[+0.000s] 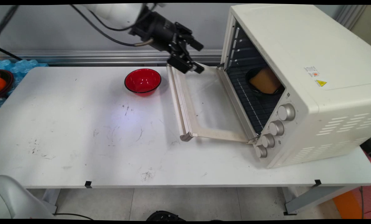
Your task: Close the oven
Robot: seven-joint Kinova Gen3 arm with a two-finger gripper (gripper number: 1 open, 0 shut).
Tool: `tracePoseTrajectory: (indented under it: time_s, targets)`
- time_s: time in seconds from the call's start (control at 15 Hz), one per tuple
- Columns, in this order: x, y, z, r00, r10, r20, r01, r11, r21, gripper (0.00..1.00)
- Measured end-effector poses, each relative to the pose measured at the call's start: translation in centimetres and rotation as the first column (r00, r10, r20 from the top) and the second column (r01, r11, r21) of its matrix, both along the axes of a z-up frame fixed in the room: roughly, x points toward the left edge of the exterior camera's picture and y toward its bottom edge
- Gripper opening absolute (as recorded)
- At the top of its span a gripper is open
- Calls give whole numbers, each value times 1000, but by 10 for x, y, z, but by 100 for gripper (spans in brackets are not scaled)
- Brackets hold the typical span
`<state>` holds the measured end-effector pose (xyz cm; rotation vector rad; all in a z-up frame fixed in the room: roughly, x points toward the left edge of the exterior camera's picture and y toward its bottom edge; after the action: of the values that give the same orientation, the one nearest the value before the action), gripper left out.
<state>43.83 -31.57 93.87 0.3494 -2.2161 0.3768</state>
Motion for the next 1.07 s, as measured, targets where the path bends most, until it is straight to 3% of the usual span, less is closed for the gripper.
tracePoseTrajectory:
  time_s: [0.53,1.07]
  targets:
    - [61,36,-4,996,89,-24,-86,991,100,100]
    - [121,69,-20,990,140,19,-142,974,176,100]
